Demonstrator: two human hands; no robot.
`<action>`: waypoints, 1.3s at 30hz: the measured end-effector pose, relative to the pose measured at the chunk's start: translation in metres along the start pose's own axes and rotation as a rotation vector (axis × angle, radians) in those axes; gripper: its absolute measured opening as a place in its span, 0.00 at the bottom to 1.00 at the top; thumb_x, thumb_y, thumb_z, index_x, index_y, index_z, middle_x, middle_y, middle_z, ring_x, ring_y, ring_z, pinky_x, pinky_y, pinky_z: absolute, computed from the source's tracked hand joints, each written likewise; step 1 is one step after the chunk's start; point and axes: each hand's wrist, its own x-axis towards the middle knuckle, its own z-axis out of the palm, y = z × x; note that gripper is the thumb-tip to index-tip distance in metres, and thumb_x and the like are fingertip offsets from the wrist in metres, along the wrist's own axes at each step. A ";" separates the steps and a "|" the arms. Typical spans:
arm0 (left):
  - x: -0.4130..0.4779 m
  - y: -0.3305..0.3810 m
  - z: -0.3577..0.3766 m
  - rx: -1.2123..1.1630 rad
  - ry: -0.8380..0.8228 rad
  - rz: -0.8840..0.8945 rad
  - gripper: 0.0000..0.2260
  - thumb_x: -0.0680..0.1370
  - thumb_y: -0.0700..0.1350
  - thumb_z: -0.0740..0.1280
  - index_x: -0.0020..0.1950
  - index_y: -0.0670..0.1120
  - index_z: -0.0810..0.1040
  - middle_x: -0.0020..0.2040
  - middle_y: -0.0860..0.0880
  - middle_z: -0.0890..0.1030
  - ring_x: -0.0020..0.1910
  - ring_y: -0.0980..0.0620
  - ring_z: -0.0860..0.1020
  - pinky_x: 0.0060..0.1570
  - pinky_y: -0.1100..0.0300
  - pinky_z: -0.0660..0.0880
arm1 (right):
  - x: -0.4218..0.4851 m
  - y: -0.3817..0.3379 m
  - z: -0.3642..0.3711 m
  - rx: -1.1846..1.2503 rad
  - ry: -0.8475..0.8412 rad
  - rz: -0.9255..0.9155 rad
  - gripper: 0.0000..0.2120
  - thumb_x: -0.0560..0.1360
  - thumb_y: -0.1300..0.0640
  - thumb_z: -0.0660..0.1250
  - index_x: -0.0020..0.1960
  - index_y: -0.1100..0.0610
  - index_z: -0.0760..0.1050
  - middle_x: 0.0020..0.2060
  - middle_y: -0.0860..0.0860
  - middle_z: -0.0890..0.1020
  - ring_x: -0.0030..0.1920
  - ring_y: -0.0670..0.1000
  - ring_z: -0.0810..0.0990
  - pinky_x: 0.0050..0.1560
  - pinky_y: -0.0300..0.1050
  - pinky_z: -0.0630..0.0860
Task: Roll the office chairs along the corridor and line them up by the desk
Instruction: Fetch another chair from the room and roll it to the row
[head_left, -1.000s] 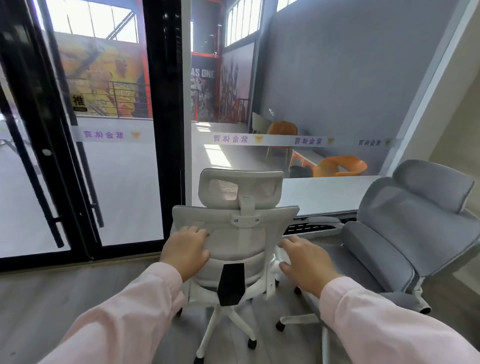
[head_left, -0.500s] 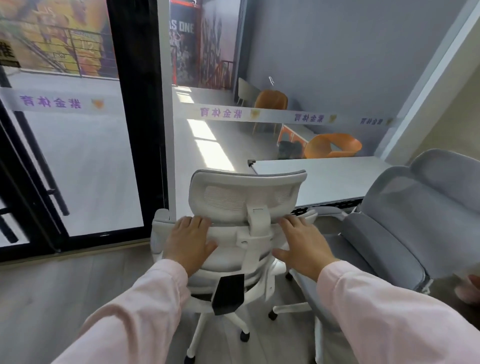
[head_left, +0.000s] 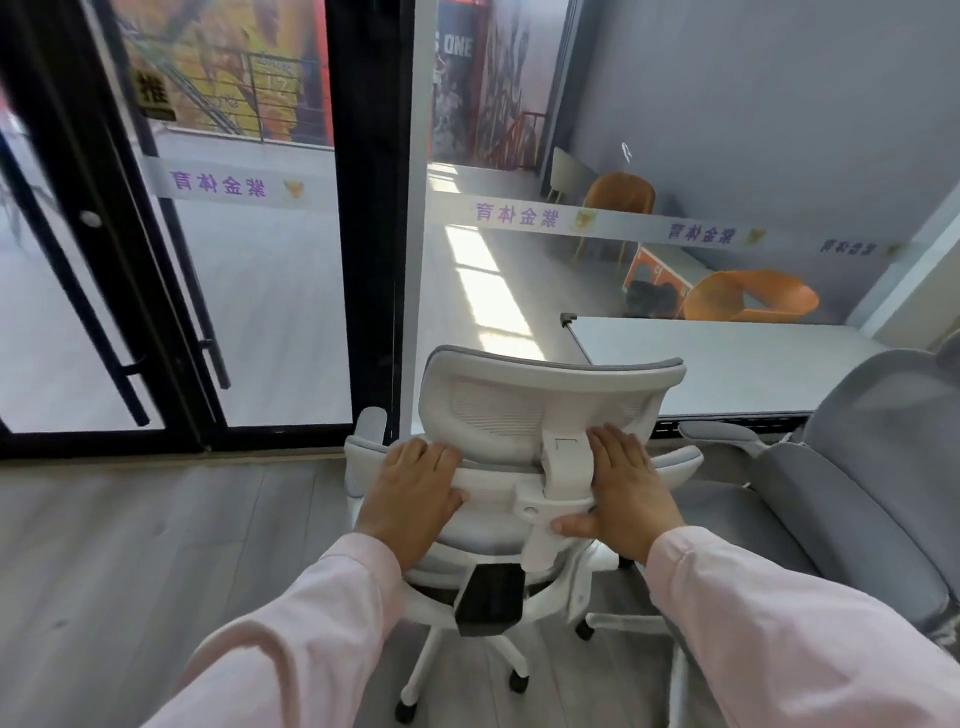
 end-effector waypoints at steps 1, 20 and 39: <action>-0.006 0.002 -0.005 -0.007 0.000 -0.010 0.14 0.67 0.54 0.72 0.46 0.48 0.77 0.41 0.52 0.79 0.41 0.49 0.76 0.46 0.55 0.76 | -0.005 -0.001 0.001 0.024 0.022 -0.010 0.56 0.64 0.30 0.67 0.77 0.58 0.46 0.76 0.53 0.54 0.76 0.54 0.47 0.76 0.50 0.38; -0.129 0.108 -0.095 0.031 -0.220 -0.499 0.19 0.75 0.51 0.63 0.64 0.47 0.69 0.61 0.50 0.73 0.61 0.49 0.67 0.62 0.60 0.61 | -0.090 -0.005 0.005 0.176 0.122 -0.434 0.54 0.61 0.29 0.68 0.75 0.53 0.50 0.72 0.48 0.59 0.75 0.53 0.50 0.76 0.51 0.40; -0.342 0.180 -0.183 0.271 -0.060 -1.052 0.19 0.70 0.54 0.68 0.57 0.47 0.74 0.53 0.49 0.77 0.55 0.47 0.74 0.61 0.55 0.67 | -0.192 -0.148 0.007 0.256 0.134 -1.033 0.55 0.59 0.27 0.67 0.76 0.54 0.52 0.72 0.50 0.60 0.75 0.55 0.51 0.75 0.51 0.41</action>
